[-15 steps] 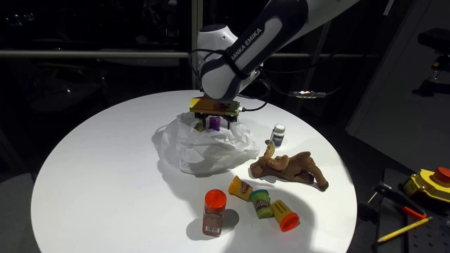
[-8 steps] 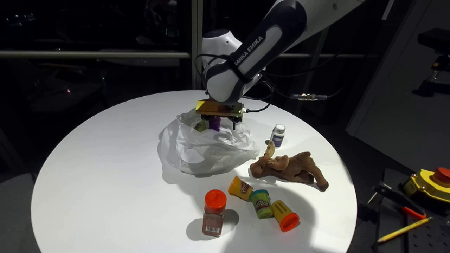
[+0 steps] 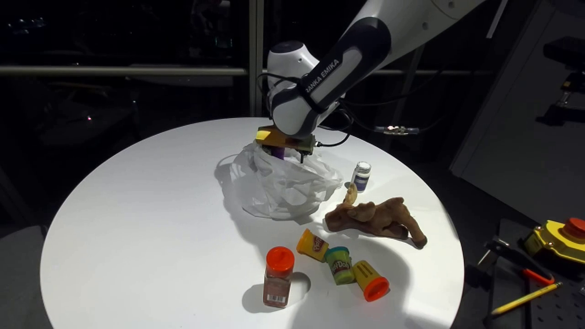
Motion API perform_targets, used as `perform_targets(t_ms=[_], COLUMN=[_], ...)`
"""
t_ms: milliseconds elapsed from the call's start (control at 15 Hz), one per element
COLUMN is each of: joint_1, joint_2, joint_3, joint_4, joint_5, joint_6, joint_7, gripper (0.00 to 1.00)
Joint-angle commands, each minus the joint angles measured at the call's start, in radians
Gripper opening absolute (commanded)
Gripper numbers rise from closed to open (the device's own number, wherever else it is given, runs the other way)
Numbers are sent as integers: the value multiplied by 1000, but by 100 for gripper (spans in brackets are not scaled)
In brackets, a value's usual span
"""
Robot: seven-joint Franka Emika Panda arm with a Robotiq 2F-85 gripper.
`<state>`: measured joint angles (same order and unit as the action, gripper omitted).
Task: Pick up the objects from the plastic and put them on the table
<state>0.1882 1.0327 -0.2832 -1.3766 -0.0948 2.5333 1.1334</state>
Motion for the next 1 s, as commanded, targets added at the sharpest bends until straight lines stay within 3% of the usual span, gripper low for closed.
perform_targets(t_ms=[0, 600, 667, 800, 933], joint_1=[4, -2, -5, -7, -12], joint_2=[41, 116, 124, 140, 149], joint_3=[-10, -32, -32, -39, -39], joint_4=[69, 181, 196, 223, 242], joint_5=[-7, -7, -5, -7, -7], joint_6=[45, 50, 47, 48, 44], joint_7=[24, 31, 31, 37, 35], gripper=[100, 100, 75, 66, 49])
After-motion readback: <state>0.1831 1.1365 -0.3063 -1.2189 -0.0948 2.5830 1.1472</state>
